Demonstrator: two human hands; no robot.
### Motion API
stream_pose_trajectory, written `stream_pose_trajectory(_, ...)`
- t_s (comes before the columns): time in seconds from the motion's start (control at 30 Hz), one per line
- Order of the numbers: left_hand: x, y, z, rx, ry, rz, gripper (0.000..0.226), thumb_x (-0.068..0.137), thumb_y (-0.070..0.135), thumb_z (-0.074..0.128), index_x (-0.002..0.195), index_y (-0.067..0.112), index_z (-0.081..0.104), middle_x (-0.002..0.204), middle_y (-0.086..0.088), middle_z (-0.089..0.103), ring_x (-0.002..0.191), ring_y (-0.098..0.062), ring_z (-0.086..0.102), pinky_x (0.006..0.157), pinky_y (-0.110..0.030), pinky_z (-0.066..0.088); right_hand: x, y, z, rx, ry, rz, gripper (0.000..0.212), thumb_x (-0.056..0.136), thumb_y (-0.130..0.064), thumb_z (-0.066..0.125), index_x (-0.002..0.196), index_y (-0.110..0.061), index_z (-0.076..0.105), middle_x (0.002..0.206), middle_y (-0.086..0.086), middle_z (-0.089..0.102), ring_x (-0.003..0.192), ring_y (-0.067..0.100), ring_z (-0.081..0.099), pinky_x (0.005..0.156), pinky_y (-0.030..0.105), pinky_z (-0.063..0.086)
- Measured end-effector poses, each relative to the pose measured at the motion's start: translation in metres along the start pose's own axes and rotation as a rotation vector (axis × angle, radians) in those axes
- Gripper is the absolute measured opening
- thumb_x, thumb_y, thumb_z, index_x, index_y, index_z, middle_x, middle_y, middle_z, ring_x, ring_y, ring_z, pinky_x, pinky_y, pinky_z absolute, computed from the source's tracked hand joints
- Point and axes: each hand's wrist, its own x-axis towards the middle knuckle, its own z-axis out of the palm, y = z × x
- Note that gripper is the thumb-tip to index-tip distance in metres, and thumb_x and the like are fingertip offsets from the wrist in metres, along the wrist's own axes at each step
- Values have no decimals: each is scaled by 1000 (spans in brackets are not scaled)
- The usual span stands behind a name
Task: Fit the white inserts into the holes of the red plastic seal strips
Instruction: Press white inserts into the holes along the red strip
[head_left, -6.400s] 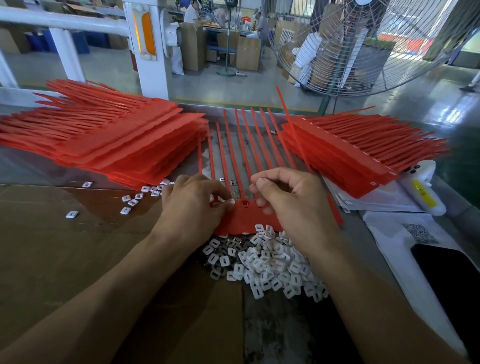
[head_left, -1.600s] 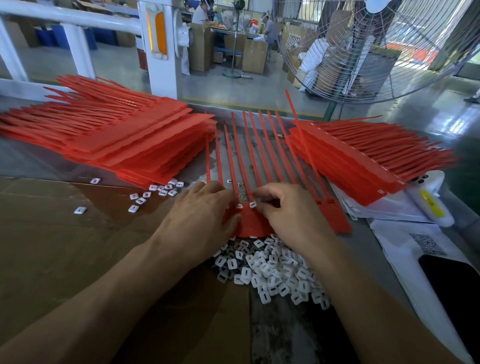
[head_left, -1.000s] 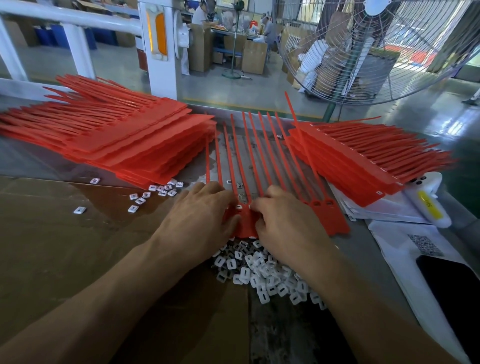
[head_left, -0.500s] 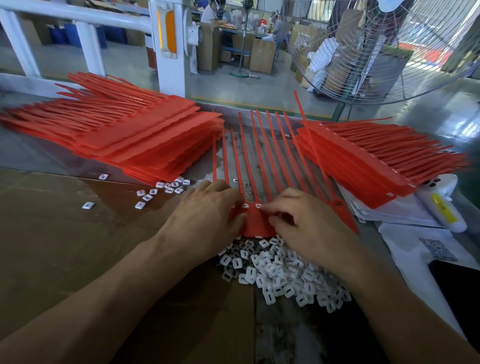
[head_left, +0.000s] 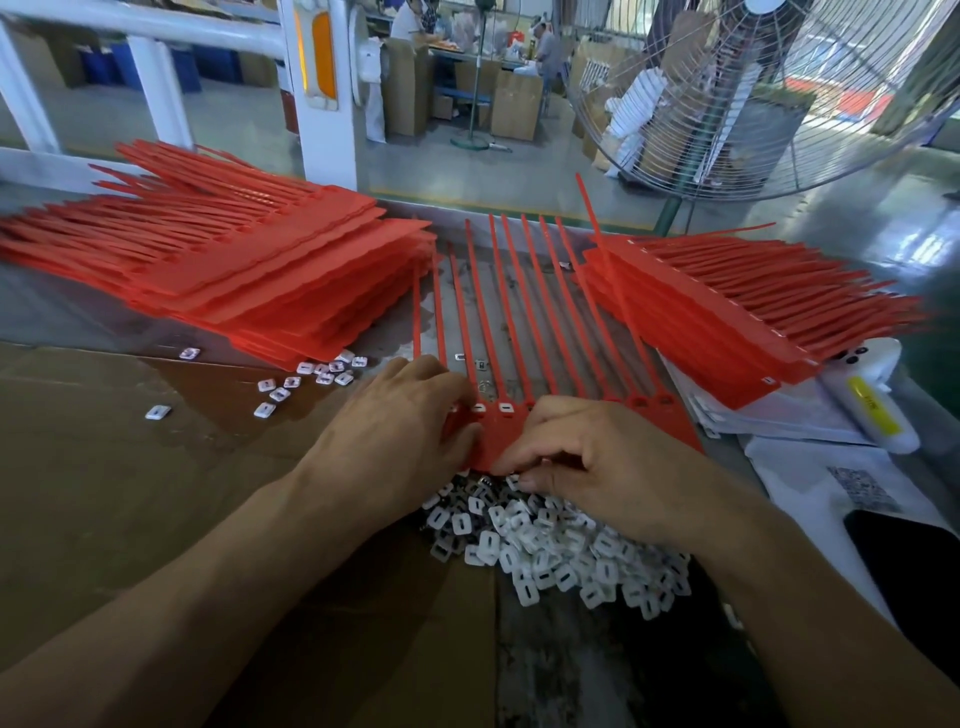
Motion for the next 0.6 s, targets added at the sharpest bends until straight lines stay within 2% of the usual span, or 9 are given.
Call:
stream_pose_trajectory(0.2, 1, 0, 0, 7, -9, -7, 38, 95, 50, 54, 129, 34, 59, 131, 12, 53, 125, -13, 45, 109, -39, 39, 2, 0, 0, -57, 3, -5, 15, 95, -24, 74, 105, -34, 74, 104, -19, 61, 100, 0, 61, 89, 29, 52)
stream_pose_trajectory(0.4, 1, 0, 0, 2, -16, -14, 38, 95, 50, 54, 129, 34, 59, 130, 11, 54, 126, -14, 45, 109, -41, 39, 3, 2, 1, -82, -13, -2, 12, 92, -34, 75, 104, -36, 72, 105, -23, 58, 99, -4, 58, 89, 24, 50)
stream_pose_trajectory(0.6, 1, -1, 0, -3, -20, -8, 39, 95, 51, 53, 130, 35, 58, 130, 13, 53, 125, -12, 44, 108, -40, 41, 3, 4, 4, 27, 58, 19, 6, 95, -30, 72, 100, -33, 75, 100, -20, 65, 95, -2, 64, 86, 25, 53)
